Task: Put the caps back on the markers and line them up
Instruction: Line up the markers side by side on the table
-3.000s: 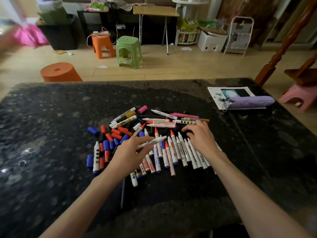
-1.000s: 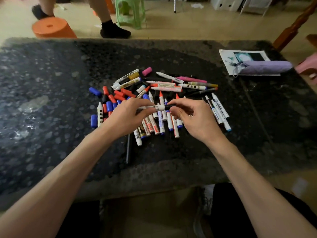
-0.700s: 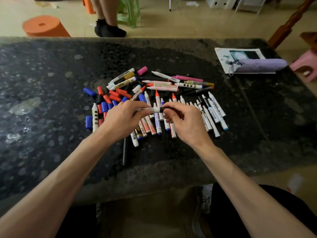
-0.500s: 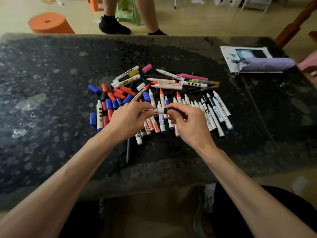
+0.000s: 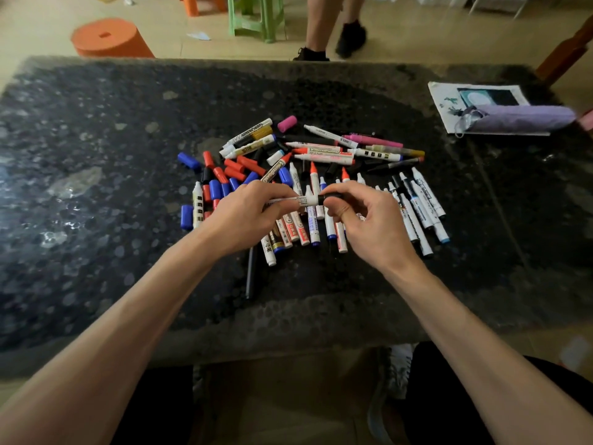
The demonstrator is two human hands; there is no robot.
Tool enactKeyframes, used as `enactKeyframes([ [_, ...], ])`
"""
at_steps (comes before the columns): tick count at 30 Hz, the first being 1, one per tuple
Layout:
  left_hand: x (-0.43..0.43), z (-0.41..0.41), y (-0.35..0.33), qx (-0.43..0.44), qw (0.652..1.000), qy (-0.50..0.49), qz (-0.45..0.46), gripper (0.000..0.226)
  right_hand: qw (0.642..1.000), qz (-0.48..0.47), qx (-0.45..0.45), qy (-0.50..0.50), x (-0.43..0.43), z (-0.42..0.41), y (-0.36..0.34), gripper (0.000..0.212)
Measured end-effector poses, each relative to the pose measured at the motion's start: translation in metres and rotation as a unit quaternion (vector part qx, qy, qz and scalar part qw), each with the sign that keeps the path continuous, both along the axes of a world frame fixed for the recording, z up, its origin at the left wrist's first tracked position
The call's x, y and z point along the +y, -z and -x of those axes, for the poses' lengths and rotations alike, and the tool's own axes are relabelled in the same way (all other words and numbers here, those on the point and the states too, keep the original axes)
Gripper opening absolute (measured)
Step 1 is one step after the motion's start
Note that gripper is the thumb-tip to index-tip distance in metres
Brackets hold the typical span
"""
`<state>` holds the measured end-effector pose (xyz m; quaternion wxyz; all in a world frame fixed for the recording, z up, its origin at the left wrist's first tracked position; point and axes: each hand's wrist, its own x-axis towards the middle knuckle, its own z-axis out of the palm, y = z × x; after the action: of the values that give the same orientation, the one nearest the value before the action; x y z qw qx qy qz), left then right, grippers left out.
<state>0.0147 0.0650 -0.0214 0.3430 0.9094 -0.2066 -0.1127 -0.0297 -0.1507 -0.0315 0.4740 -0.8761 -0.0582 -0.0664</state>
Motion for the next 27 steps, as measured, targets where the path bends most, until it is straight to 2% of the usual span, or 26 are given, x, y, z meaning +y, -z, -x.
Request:
enactKeyframes([
  [9,0.004,-0.008,-0.002,0.091,0.994,0.054,0.022,0.030,0.999,0.016,-0.016,-0.024,-0.007,-0.006,0.001,0.019],
  [13,0.032,-0.016,0.005,0.105,0.994,0.014,0.027,0.035,0.998,0.004,-0.024,0.050,-0.032,-0.022,0.004,0.020],
  [19,0.027,-0.012,0.003,0.052,0.997,-0.053,0.026,0.032,0.973,0.200,0.007,0.113,-0.057,-0.051,0.020,0.020],
  [27,0.009,-0.007,-0.004,0.007,0.997,-0.072,-0.014,0.022,0.934,0.328,0.011,0.144,-0.061,-0.086,0.038,0.028],
])
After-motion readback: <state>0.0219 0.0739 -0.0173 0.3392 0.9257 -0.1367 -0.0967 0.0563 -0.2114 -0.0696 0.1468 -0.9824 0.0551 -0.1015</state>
